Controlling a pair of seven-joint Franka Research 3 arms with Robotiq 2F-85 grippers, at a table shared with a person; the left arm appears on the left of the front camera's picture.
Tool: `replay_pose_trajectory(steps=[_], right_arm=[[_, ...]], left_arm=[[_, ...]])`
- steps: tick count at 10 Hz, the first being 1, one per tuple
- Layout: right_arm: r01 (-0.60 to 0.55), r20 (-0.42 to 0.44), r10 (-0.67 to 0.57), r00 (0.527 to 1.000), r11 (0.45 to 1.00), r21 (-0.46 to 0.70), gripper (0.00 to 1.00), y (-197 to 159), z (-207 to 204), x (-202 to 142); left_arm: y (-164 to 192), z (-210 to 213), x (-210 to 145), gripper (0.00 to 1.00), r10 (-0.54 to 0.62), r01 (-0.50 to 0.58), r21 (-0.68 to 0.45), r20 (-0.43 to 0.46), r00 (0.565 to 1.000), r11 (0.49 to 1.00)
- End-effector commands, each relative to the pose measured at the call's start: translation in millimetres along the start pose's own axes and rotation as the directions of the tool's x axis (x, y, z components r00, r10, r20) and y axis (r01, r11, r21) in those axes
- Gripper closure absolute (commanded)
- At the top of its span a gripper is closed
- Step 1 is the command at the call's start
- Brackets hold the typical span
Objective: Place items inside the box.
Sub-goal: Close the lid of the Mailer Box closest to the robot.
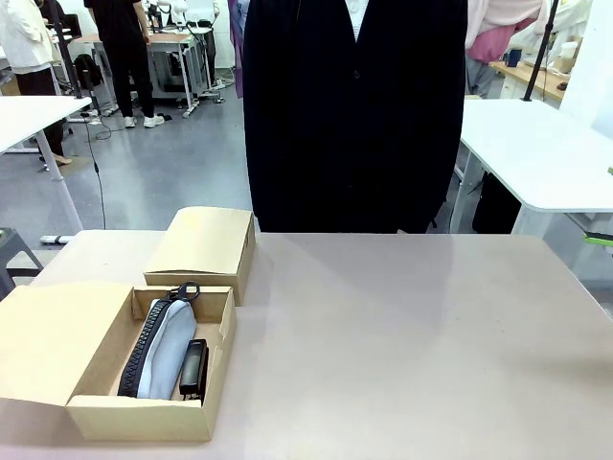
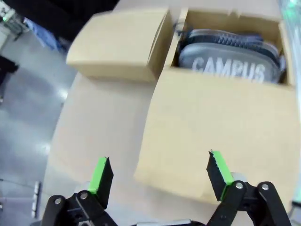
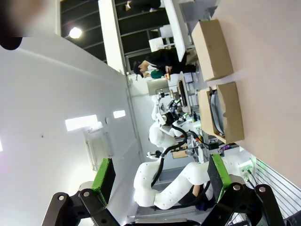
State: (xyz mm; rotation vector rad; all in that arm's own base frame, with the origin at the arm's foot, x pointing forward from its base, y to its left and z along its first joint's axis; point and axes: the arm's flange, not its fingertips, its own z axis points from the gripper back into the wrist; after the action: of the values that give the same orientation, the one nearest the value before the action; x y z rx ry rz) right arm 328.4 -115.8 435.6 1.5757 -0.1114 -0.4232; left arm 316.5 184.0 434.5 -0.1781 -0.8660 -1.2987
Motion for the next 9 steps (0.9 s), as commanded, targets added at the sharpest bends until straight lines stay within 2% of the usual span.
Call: replay_pose_trajectory(steps=[1, 3, 4, 6, 9], right_arm=[[0.018, -0.002, -0.018, 1.000, 1.000, 0.010, 0.00, 5, 0, -2], [0.018, -0.002, -0.018, 1.000, 1.000, 0.010, 0.00, 5, 0, -2], [0.018, -0.002, -0.018, 1.000, 1.000, 0.010, 0.00, 5, 0, -2], [0.018, -0.002, -0.018, 1.000, 1.000, 0.010, 0.00, 5, 0, -2], [0.018, -0.002, -0.018, 1.000, 1.000, 0.010, 0.00, 5, 0, -2]], left_arm=[[-1, -15, -40, 0.00, -0.010, 0.015, 0.040, -0.121, 0.993, 0.999], [0, -6, -59, 0.00, 0.012, -0.008, 0.035, -0.112, 0.994, 0.999], [0, -5, -72, 0.00, 0.031, -0.029, 0.018, -0.144, 0.989, 0.999], [-7, -25, -92, 0.00, -0.005, -0.014, -0.096, -0.199, 0.980, 0.995], [-17, -68, -110, 0.00, 0.022, -0.054, -0.231, -0.136, 0.991, 0.971]])
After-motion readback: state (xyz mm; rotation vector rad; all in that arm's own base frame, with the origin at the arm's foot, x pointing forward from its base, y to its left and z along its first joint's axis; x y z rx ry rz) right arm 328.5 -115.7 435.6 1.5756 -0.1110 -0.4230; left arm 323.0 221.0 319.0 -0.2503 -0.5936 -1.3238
